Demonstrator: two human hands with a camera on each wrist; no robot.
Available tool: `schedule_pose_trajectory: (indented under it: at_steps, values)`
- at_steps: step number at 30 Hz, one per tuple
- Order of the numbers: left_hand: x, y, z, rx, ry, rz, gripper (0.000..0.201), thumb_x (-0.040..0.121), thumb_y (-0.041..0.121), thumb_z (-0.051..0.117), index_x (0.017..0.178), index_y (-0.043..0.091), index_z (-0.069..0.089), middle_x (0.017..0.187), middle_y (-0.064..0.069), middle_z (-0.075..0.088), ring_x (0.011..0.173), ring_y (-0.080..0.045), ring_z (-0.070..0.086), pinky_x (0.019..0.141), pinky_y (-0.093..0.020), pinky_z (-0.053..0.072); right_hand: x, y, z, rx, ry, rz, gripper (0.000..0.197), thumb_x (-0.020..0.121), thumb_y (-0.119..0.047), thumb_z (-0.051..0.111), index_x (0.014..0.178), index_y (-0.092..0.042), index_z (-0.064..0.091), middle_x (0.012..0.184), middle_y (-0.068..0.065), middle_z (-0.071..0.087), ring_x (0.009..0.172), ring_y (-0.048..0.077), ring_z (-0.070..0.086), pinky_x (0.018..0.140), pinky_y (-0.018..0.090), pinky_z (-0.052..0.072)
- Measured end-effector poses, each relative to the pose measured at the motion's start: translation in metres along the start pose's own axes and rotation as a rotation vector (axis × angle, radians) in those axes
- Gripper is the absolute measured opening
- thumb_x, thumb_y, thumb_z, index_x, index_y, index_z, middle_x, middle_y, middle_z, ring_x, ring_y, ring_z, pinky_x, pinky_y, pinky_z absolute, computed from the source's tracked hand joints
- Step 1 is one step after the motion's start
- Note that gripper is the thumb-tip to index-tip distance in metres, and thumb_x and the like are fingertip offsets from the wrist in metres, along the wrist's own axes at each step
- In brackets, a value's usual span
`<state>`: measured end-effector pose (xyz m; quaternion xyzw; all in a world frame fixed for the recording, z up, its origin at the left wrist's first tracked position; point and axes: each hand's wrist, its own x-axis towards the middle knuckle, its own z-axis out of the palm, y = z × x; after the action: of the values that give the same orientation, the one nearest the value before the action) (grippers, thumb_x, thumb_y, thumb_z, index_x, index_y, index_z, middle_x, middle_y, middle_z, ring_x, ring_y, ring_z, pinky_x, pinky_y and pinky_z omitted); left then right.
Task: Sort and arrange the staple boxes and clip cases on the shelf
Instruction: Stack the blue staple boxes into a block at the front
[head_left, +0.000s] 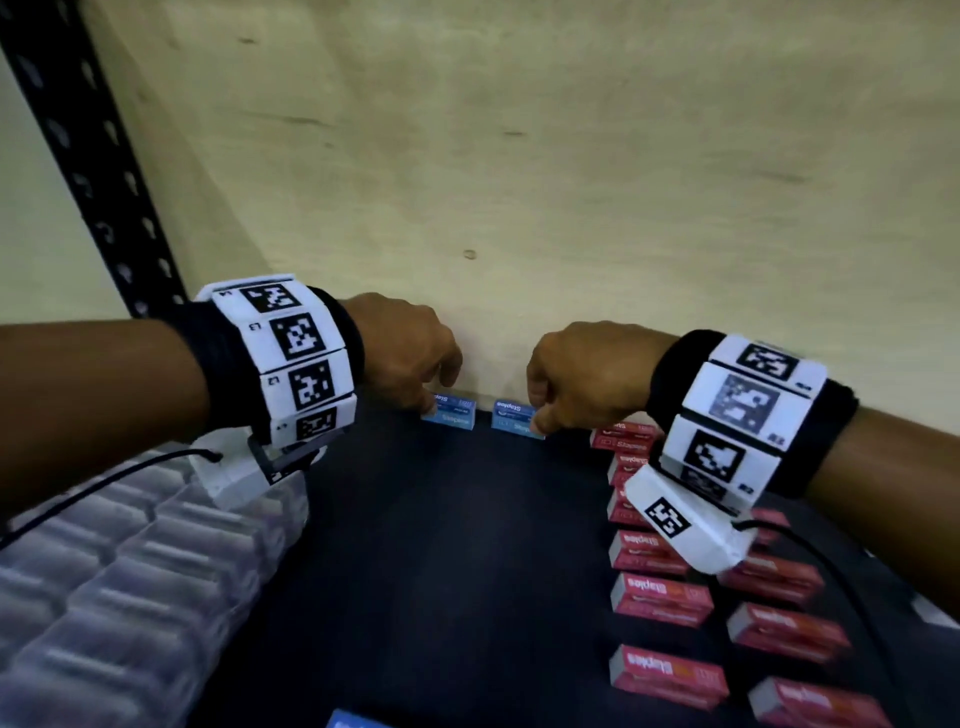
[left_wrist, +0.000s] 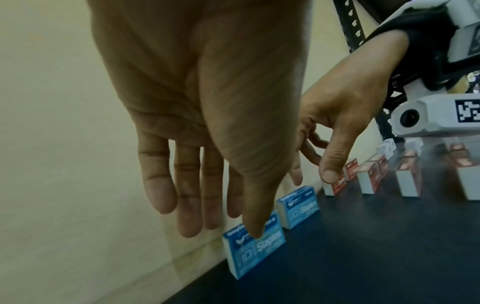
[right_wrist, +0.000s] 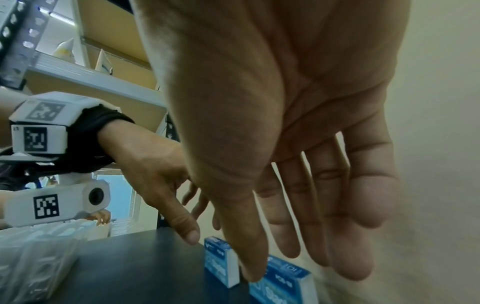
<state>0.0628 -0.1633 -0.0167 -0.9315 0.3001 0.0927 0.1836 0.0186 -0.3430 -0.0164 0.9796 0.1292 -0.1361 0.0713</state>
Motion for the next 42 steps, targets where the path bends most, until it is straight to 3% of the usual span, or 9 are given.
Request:
schedule_pose_trajectory:
  at_steps: [6,11,16,20,28,32,37,40,42]
  values:
    - [0.017,0.001,0.002,-0.028,-0.011,0.024,0.026,0.088,0.035,0.067,0.113,0.032,0.064,0.097,0.011,0.057,0.085,-0.015,0.053,0.070,-0.026,0.040,0.017,0.001,0.001,-0.030,-0.010,0.001,0.030,0.090,-0.038,0.070,0.101,-0.011,0.072,0.096,0.005,0.073,0.085,0.025,0.068,0.062,0.025,0.045]
    - [0.015,0.003,0.000,-0.040,-0.008,0.030,0.021,0.088,0.031,0.068,0.109,0.027,0.067,0.075,0.018,0.048,0.083,-0.014,0.052,0.070,-0.026,0.040,0.021,-0.006,0.007,-0.097,-0.018,0.021,0.030,0.091,-0.029,0.070,0.070,-0.011,0.056,0.064,0.001,0.054,0.058,0.020,0.052,0.050,0.023,0.037]
    - [-0.009,0.002,-0.006,-0.057,0.009,0.021,0.010,0.087,0.031,0.070,0.094,0.029,0.064,0.069,0.020,0.049,0.077,-0.011,0.053,0.067,-0.024,0.040,-0.003,-0.013,-0.001,-0.063,-0.017,0.011,0.026,0.085,-0.031,0.076,0.098,-0.009,0.072,0.089,0.005,0.072,0.080,0.024,0.067,0.063,0.027,0.047]
    - [-0.042,0.007,-0.010,-0.079,0.009,0.011,0.011,0.085,0.032,0.072,0.094,0.028,0.066,0.076,0.017,0.058,0.078,-0.009,0.056,0.061,-0.023,0.040,-0.036,-0.024,-0.007,-0.037,0.005,-0.012,0.028,0.083,-0.035,0.077,0.102,-0.014,0.073,0.093,0.002,0.072,0.081,0.022,0.065,0.065,0.026,0.045]
    - [-0.118,0.035,-0.001,-0.123,-0.014,0.125,0.010,0.086,0.033,0.069,0.095,0.030,0.070,0.072,0.020,0.056,0.074,-0.003,0.056,0.067,-0.021,0.045,-0.112,-0.063,0.002,0.050,-0.002,-0.051,0.023,0.085,-0.036,0.075,0.099,-0.018,0.076,0.080,-0.006,0.069,0.073,0.014,0.062,0.061,0.024,0.044]
    - [-0.145,0.046,0.007,-0.105,-0.021,0.166,0.012,0.086,0.033,0.069,0.097,0.028,0.070,0.070,0.019,0.055,0.074,-0.006,0.057,0.070,-0.024,0.050,-0.138,-0.080,0.013,0.022,-0.020,-0.085,0.022,0.086,-0.035,0.074,0.098,-0.017,0.076,0.074,-0.006,0.064,0.073,0.016,0.060,0.066,0.025,0.046]
    - [-0.163,0.055,0.018,-0.076,-0.024,0.159,0.015,0.086,0.032,0.069,0.099,0.026,0.071,0.076,0.014,0.063,0.070,-0.004,0.053,0.065,-0.019,0.043,-0.157,-0.091,0.027,-0.001,-0.004,-0.077,0.022,0.084,-0.035,0.075,0.094,-0.015,0.075,0.072,-0.003,0.063,0.075,0.019,0.063,0.069,0.026,0.049]
    - [-0.168,0.055,0.024,-0.093,-0.037,0.161,0.015,0.085,0.032,0.069,0.098,0.026,0.072,0.065,0.018,0.054,0.063,-0.002,0.051,0.066,-0.019,0.045,-0.164,-0.091,0.033,0.028,-0.017,-0.062,0.022,0.084,-0.034,0.075,0.087,-0.012,0.073,0.060,-0.006,0.057,0.059,0.014,0.057,0.066,0.025,0.048]
    - [-0.169,0.054,0.029,-0.126,-0.040,0.158,0.014,0.085,0.032,0.070,0.097,0.027,0.072,0.064,0.019,0.054,0.060,0.001,0.051,0.065,-0.018,0.044,-0.168,-0.092,0.036,0.043,-0.022,-0.056,0.020,0.085,-0.032,0.075,0.093,-0.014,0.076,0.056,-0.010,0.052,0.058,0.012,0.054,0.066,0.025,0.048]
